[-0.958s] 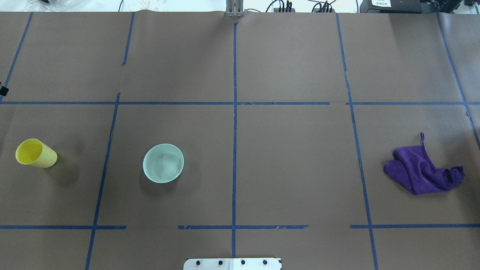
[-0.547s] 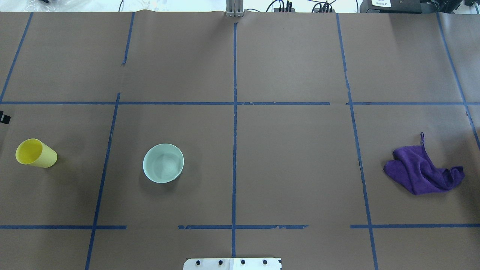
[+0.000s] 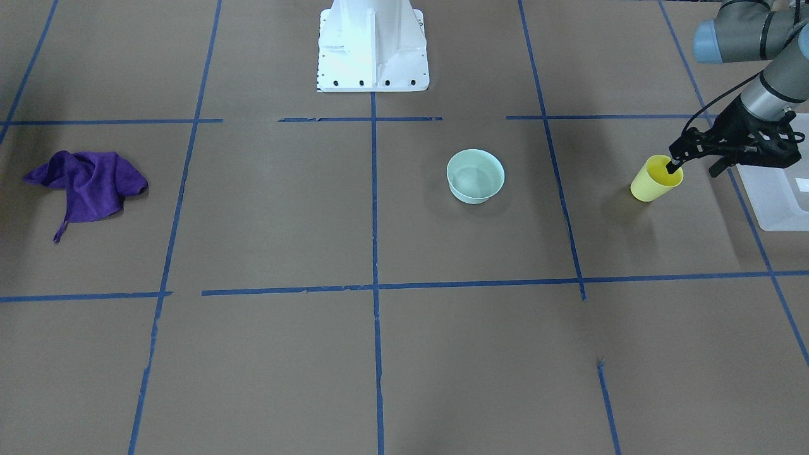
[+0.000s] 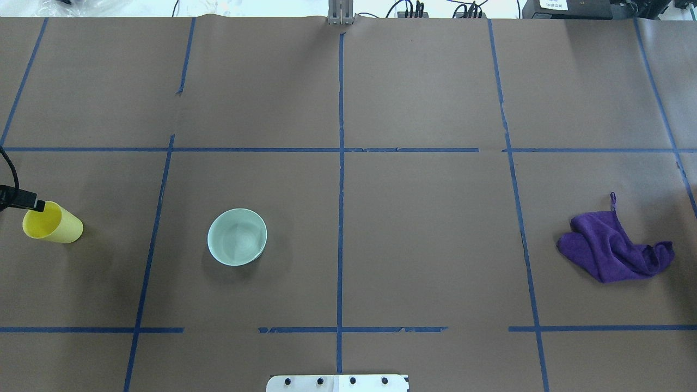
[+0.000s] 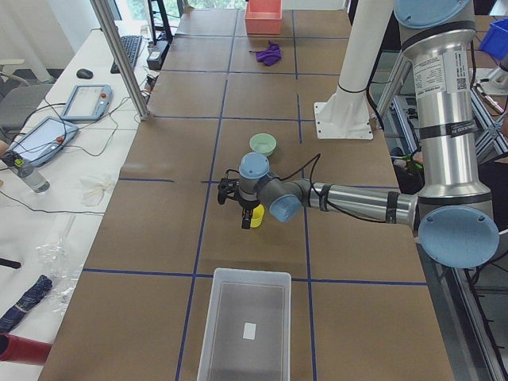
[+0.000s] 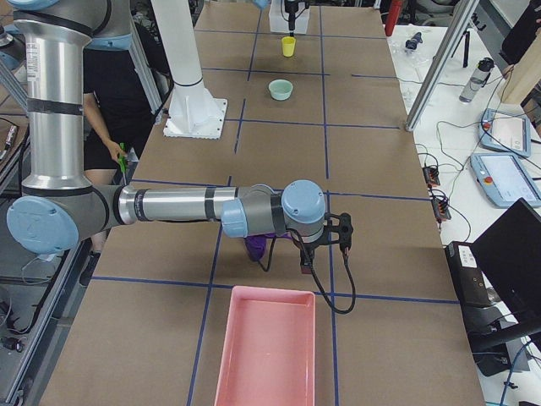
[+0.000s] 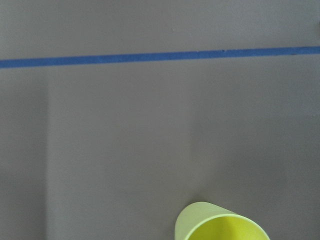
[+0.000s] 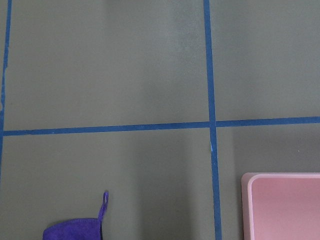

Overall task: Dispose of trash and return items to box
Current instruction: 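Grasp the yellow cup with the left gripper while the right reaches toward the cloth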

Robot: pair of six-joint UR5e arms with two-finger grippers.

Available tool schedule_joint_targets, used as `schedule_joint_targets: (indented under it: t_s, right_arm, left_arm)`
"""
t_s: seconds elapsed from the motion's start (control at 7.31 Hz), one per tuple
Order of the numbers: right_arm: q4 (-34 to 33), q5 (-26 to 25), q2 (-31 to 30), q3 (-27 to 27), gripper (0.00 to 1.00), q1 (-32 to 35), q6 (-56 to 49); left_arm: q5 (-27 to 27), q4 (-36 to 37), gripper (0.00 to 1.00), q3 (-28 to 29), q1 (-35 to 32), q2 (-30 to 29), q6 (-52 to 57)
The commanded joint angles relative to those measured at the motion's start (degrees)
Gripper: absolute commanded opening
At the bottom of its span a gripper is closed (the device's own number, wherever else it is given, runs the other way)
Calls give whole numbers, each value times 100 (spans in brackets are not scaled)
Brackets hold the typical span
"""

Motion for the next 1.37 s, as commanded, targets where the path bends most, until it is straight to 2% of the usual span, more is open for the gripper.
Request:
schedule_joint_targets:
  t_s: [0.0,0.14,0.55,0.96,1.23]
  right_arm:
    - [-664,0,378,220,100,-160,309]
    - [-1148,-87,546,596,100,-440,686]
    - [-1241,-448,591,1134,100,-1134,804]
    - [-1206,-405,636,1127,100,-1488,804]
    - [-787,-596,575,1110,100,-1900,795]
  left_arm:
    - [42,-50,99,13,105,35,-89]
    - [42,-50,99,13,105,35,-89]
    - [51,-50,98,74,123,35,-72]
    - [261,-59,98,171,281,26,-89]
    - [288,-285,98,399,421,-18,-98]
